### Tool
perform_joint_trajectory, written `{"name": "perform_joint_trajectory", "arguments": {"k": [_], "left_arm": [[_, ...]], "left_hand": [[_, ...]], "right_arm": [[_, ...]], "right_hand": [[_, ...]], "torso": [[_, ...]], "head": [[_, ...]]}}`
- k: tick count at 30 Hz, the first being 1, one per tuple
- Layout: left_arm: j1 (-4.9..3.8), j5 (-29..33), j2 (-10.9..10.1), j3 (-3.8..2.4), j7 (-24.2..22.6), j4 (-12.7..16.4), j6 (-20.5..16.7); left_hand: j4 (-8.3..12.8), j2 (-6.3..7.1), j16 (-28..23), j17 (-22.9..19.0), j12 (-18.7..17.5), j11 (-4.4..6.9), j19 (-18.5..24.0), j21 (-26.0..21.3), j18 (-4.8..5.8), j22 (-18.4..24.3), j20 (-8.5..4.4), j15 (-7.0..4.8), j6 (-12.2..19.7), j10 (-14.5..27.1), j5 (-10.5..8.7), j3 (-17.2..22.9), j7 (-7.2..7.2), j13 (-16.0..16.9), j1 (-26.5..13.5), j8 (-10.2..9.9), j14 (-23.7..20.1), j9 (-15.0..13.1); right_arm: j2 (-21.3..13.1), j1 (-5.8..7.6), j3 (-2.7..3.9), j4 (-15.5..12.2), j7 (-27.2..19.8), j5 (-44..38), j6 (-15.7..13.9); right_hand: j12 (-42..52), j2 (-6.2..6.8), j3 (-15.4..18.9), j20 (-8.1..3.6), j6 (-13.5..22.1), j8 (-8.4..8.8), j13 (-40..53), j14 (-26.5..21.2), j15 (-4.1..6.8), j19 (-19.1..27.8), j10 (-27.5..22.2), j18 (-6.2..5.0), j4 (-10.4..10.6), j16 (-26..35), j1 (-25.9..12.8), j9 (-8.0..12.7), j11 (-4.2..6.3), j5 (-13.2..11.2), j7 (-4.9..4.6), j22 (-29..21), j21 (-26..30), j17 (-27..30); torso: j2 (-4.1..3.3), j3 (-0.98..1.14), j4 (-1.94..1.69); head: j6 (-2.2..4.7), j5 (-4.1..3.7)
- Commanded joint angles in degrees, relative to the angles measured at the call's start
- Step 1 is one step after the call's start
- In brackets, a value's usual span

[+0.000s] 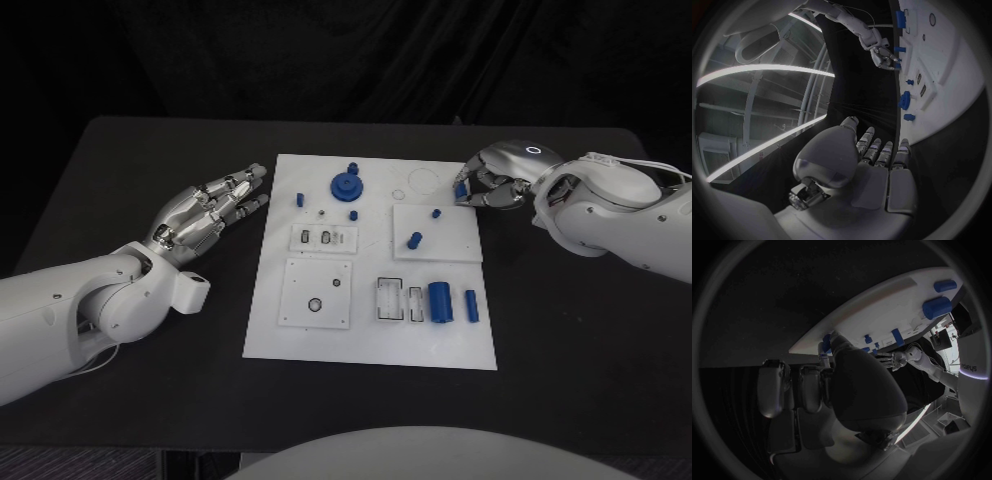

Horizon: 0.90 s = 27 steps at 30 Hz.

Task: Assemble the parts on the task board

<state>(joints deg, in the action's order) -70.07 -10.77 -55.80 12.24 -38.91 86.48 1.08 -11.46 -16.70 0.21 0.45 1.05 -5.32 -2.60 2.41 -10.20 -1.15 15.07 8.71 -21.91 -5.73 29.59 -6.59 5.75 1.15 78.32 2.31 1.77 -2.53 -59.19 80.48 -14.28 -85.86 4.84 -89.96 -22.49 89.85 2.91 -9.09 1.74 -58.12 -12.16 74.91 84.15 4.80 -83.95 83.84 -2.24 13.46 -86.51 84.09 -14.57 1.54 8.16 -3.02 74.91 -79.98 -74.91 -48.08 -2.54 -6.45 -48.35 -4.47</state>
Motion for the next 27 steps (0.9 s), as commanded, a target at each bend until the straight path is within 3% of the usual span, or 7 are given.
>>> {"name": "perform_joint_trajectory", "arguments": {"k": [1,4,10,16,21,27], "left_arm": [[0.07,0.0,0.0,-0.04,-9.1,0.1,0.7],[0.12,0.0,-0.1,-0.04,-9.1,0.2,0.7],[0.16,0.0,-0.2,-0.04,-8.9,0.2,0.5],[0.19,0.0,0.2,-0.04,-8.9,0.0,0.7],[0.23,0.0,0.4,-0.04,-9.0,0.0,0.7],[0.25,0.0,0.5,-0.04,-9.0,0.0,0.7]], "left_hand": [[0.0,0.0,0.4,0.1,0.0,-0.62,0.0,0.4,-0.1,-0.1,0.56,0.45,0.0,0.0,0.4,0.6,0.31,0.1,0.8,0.3,-0.2,0.0],[0.0,0.0,0.4,0.1,0.0,-0.62,0.0,0.4,-0.1,-0.1,0.56,0.45,0.0,0.0,0.4,0.6,0.31,0.1,0.8,0.3,-0.2,0.0],[0.0,0.0,0.4,0.1,0.1,-0.64,-0.1,0.4,-0.1,-0.1,0.57,0.46,-0.1,-0.1,0.4,0.6,0.31,0.1,0.8,0.3,-0.2,0.0],[0.0,0.0,0.4,0.1,0.1,-0.64,-0.1,0.4,-0.1,-0.1,0.57,0.46,-0.1,-0.1,0.4,0.6,0.31,0.1,0.8,0.3,-0.2,0.0],[0.0,0.04,0.4,0.1,0.1,-0.69,0.0,0.4,-0.1,-0.1,0.6,0.47,-0.1,-0.1,0.4,0.7,0.32,0.1,0.8,0.3,-0.2,0.0],[0.1,0.06,0.4,0.1,0.1,-0.76,-0.1,0.4,-0.1,-0.1,0.63,0.49,-0.1,-0.2,0.42,0.8,0.32,0.1,0.8,0.3,-0.1,0.0]], "right_arm": [[-0.5,-0.04,0.04,-1.1,1.0,-0.2,-4.9],[-1.5,1.28,0.06,-3.6,1.6,-0.2,-6.6],[-2.1,4.99,0.08,-9.2,3.1,-0.2,-6.5],[1.0,6.65,0.09,-13.2,3.4,-2.9,-6.6],[4.4,5.37,0.09,-15.0,3.3,-4.7,-5.4],[9.8,1.84,0.1,-14.8,5.1,-6.6,-2.2]], "right_hand": [[-0.3,-1.18,0.0,-0.41,-0.5,-0.43,14.5,4.9,0.38,-1.0,5.6,-0.34,-0.4,0.4,0.4,-0.9,0.4,0.4,-0.06,10.6,0.2,-12.1],[-0.3,-1.05,0.2,-0.41,-0.6,-0.68,14.5,4.9,0.35,-1.0,5.6,-0.34,-0.5,0.3,0.3,-1.1,0.3,0.8,-0.26,10.6,0.2,-12.1],[-0.2,-0.93,0.3,-0.37,-0.5,-0.88,14.6,5.0,0.24,-1.0,5.7,-0.35,-0.6,0.1,0.4,-1.4,0.11,1.5,-0.49,10.6,0.3,-12.3],[0.1,-0.77,0.5,-0.28,-0.6,-1.18,15.0,5.1,0.11,-1.2,6.1,-0.3,-0.9,-0.2,0.4,-1.8,-0.05,2.3,-0.62,10.7,0.2,-12.5],[0.1,-0.7,0.7,-0.25,-0.7,-1.38,15.1,5.1,0.07,-1.2,6.2,-0.33,-1.0,-0.1,0.3,-2.0,-0.15,2.8,-0.66,10.7,0.3,-12.4],[0.1,-0.4,0.9,-0.19,-0.8,-1.52,15.1,5.1,-0.04,-1.2,6.2,-0.36,-1.1,-0.1,0.0,-2.2,-0.35,2.9,-0.74,10.6,0.4,-12.4]], "torso": [[-0.01,-0.02,0.01],[-0.01,-0.01,-0.01],[0.06,0.06,0.23],[0.13,-0.08,0.08],[0.02,-0.01,0.11],[0.01,0.06,0.1]], "head": [[-0.1,-0.01],[0.13,0.14],[-0.24,0.57],[-0.53,0.5],[-0.88,0.76],[-1.4,1.04]]}}
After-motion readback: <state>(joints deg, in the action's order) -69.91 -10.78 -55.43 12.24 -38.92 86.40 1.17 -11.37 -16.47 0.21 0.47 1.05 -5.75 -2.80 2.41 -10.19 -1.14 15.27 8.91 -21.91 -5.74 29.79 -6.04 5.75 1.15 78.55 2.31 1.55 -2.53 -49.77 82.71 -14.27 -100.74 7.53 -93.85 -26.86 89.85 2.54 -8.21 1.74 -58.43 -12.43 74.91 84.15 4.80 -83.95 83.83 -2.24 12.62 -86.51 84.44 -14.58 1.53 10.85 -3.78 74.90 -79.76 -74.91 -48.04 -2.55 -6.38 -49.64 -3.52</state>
